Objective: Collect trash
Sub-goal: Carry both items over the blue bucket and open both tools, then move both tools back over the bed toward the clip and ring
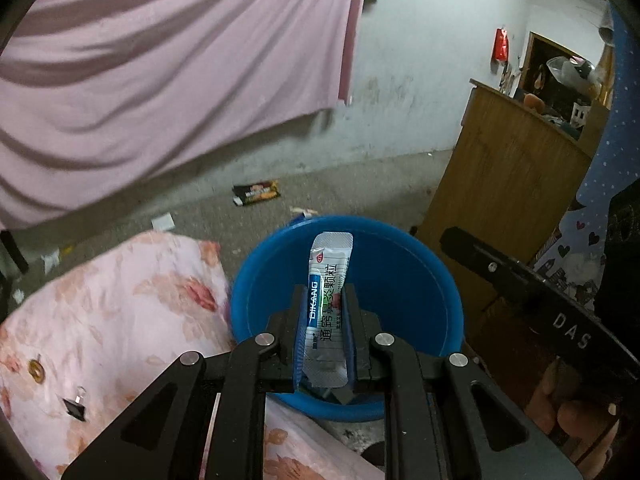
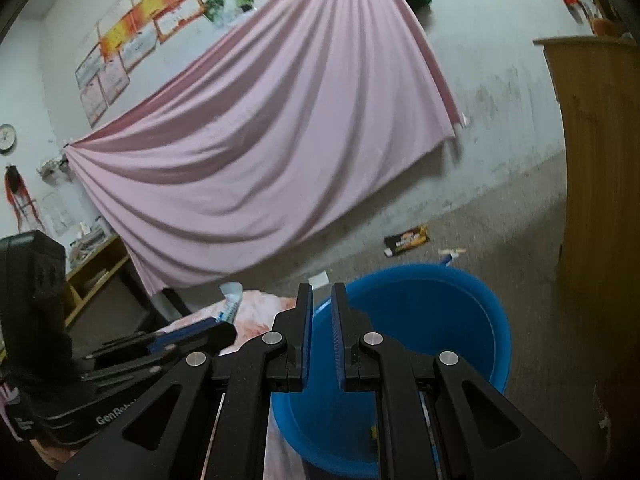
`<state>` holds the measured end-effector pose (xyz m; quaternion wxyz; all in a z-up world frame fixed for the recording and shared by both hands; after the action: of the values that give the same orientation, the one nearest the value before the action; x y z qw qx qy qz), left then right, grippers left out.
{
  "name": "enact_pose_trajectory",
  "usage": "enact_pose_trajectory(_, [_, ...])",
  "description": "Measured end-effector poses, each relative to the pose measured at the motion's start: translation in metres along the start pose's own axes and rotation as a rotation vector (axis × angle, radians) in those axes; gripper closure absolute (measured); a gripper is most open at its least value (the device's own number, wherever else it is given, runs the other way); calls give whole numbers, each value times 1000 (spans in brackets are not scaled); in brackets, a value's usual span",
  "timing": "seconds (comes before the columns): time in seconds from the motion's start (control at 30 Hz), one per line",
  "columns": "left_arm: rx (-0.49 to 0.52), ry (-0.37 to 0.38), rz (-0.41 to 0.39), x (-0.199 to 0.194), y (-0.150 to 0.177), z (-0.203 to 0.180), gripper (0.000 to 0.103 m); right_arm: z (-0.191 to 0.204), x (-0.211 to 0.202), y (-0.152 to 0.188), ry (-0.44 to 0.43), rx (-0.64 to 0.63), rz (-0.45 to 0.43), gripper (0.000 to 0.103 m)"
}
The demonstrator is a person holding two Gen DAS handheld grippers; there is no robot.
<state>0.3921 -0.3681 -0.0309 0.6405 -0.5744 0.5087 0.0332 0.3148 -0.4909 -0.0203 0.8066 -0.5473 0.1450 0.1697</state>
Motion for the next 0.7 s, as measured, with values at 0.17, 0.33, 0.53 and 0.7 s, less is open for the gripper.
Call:
enact_pose_trajectory(0.17, [-4,7,46,3,0,1,75,-8,-1,1,9,29,18,95])
enact_pose_trajectory(0.33, [-14,-2,32,0,4,3,72,-11,-1,-1,16,51,25,94])
enact_pose_trajectory(0.53, [-39,-34,-55,-23,-2,13,72,-10,-1,-4,21,56,18,94])
enact_pose_trajectory(0.7, [-56,-95,-151,-59,-3,30,71,0,-6,-7,19,25,-23,94])
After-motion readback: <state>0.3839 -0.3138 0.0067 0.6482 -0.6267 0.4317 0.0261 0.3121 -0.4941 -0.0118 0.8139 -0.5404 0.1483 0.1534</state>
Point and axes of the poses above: each gripper's, at about its wrist camera, not at the fingertips, and x roughly the way its jaws point, z to its left, y to its underside, the point moved 3 cm from there along x, roughly the way its jaws point, and after that the axes turned 4 degrees about -x, right-handed, at the moved point
